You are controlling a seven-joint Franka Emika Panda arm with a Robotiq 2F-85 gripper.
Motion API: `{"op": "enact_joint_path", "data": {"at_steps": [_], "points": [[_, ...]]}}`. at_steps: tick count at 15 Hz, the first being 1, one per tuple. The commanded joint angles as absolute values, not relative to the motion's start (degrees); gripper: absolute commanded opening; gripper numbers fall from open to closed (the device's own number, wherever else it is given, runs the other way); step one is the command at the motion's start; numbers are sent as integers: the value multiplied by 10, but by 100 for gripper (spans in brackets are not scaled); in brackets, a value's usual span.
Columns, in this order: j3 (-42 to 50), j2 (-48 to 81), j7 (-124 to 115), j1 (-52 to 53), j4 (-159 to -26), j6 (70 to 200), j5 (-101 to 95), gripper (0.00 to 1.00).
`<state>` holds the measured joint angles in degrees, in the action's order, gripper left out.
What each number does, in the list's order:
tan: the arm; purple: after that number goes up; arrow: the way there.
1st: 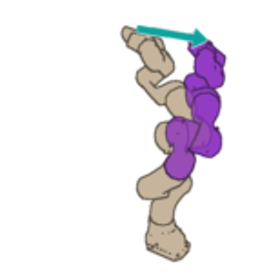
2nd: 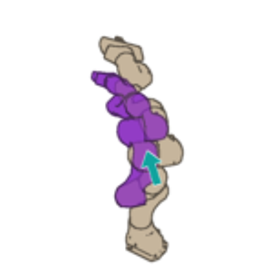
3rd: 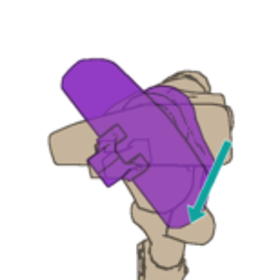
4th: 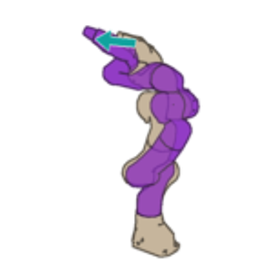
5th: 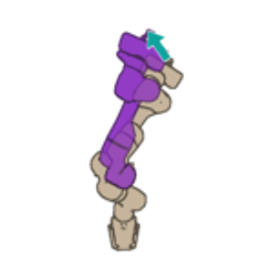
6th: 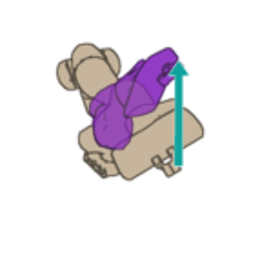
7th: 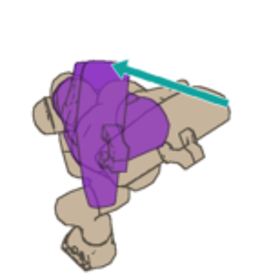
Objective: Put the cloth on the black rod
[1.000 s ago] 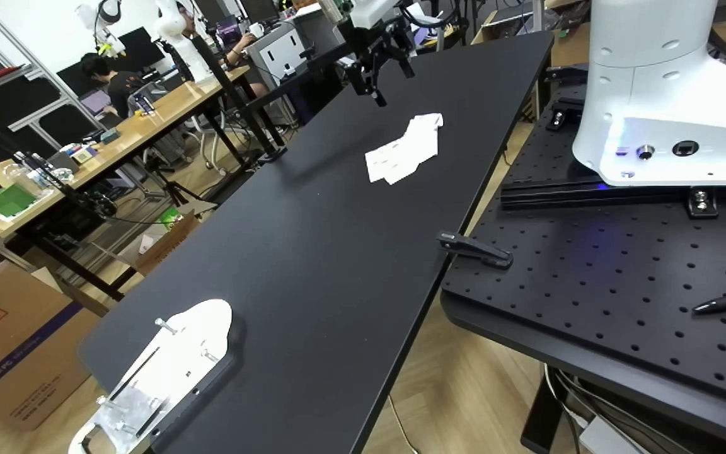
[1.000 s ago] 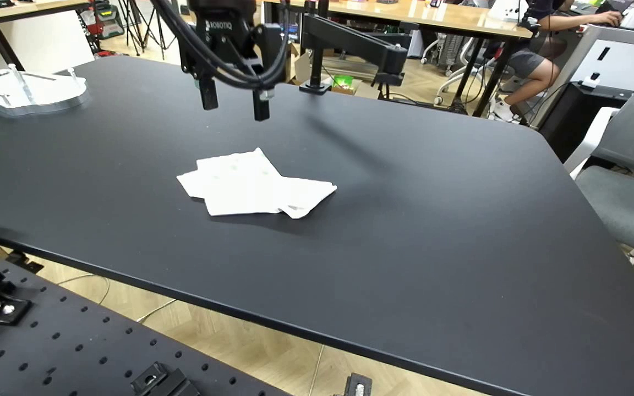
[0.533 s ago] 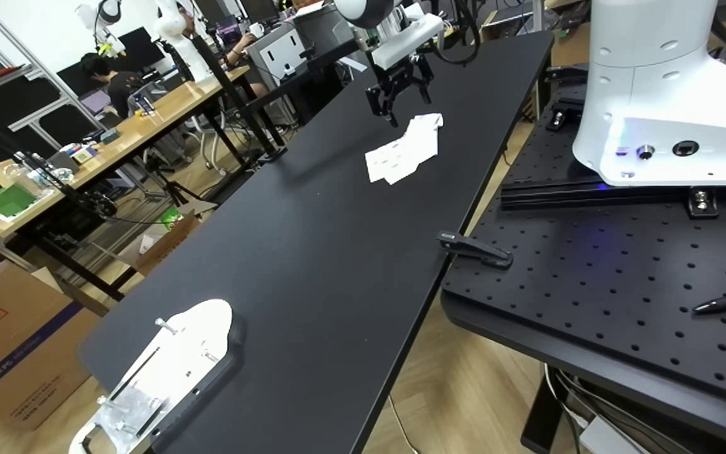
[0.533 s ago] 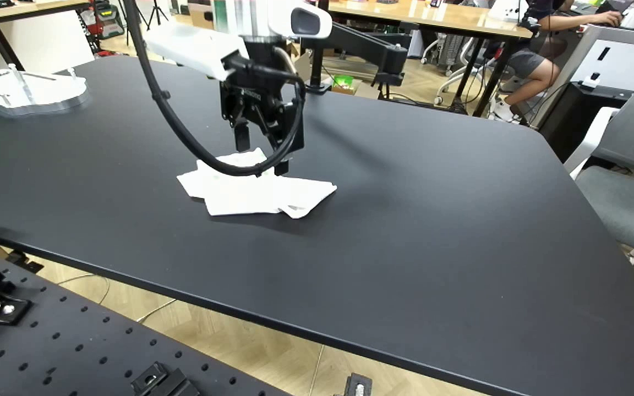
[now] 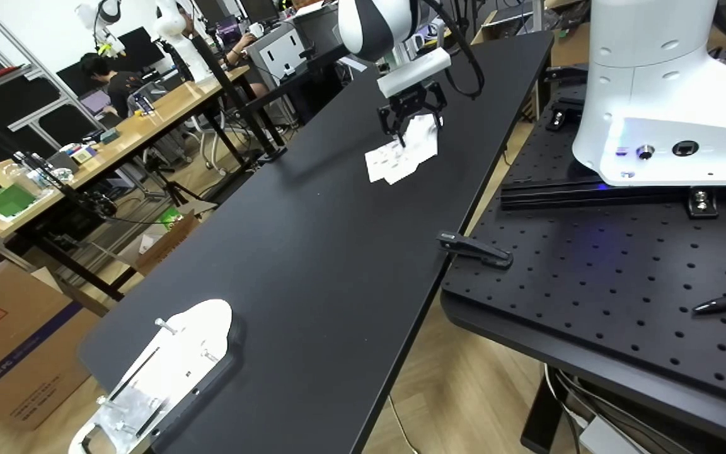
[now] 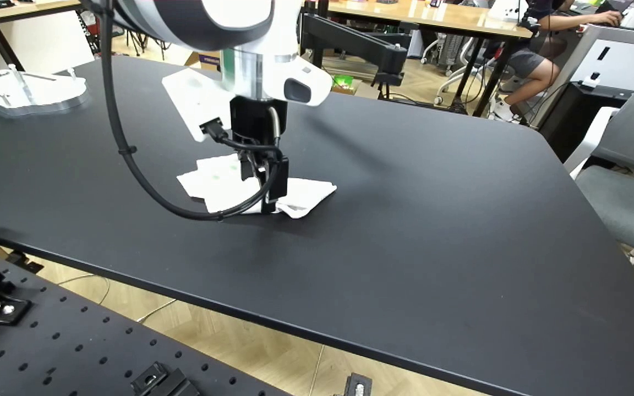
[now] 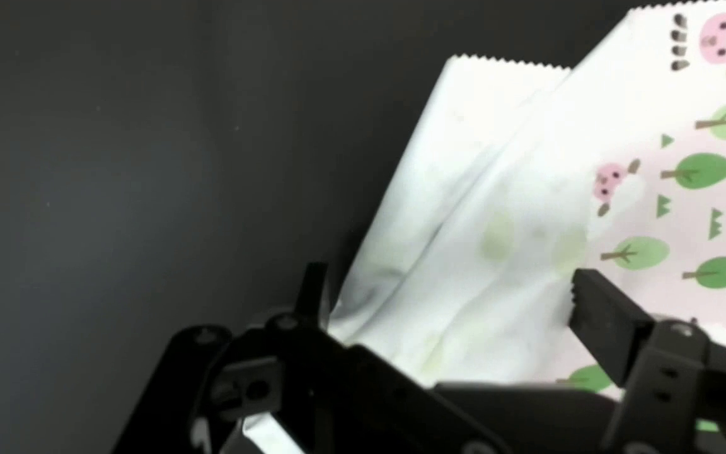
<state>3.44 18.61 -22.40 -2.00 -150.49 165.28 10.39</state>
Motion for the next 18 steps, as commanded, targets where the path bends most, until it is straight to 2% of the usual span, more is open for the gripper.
{"op": "enact_joint_path", "data": {"at_steps": [1, 2, 8, 12, 13, 18], "points": [[27, 208, -233, -19, -1501, 1667, 152, 71], [23, 211, -232, -21, -1500, 1670, 166, 70], [4, 192, -219, -36, -1499, 1667, 227, 29], [22, 157, -239, -2, -1503, 1651, 201, 2], [26, 144, -241, 6, -1502, 1643, 193, 0], [85, 60, -307, 61, -1478, 1548, 52, 2]]}}
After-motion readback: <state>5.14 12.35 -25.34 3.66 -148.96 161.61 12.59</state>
